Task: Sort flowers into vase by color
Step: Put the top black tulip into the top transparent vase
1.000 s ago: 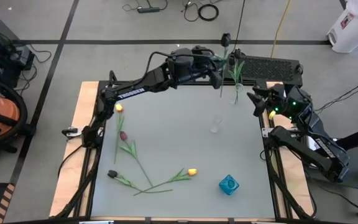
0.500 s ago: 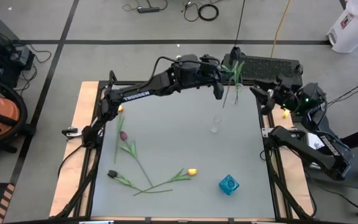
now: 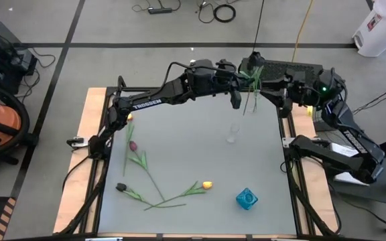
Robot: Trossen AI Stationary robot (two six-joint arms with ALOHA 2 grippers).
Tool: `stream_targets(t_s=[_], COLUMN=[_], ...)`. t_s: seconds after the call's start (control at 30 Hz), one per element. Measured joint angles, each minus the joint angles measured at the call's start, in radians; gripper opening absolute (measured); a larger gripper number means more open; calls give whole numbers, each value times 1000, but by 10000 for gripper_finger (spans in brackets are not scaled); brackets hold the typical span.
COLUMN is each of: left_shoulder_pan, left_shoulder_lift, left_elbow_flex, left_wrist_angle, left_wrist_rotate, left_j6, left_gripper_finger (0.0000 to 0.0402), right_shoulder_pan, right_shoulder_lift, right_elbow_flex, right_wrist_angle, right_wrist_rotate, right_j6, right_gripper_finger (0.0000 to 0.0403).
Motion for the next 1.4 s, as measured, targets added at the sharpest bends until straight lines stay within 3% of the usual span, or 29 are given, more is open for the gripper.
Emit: stream_targets(t_s=[0.67, 1.17, 1.4], left_shoulder_pan=[-38, -66, -65], left_shoulder_lift=[0, 0, 0], left_elbow_flex=[0, 1, 1], left_wrist_angle=[-9, -98, -98], left_wrist_rotate=[3, -4, -8], left_j6=[0, 5, 8], left_gripper_finger=[13, 13, 13], right_shoulder_pan=[220, 235, 235], right_shoulder_lift=[95, 101, 101], right_elbow_flex=[9, 9, 9], right_wrist_angle=[-3, 18, 12], right_wrist_rotate=[-4, 20, 20], right_j6=[0, 0, 0], right_gripper_finger=[206, 205, 172])
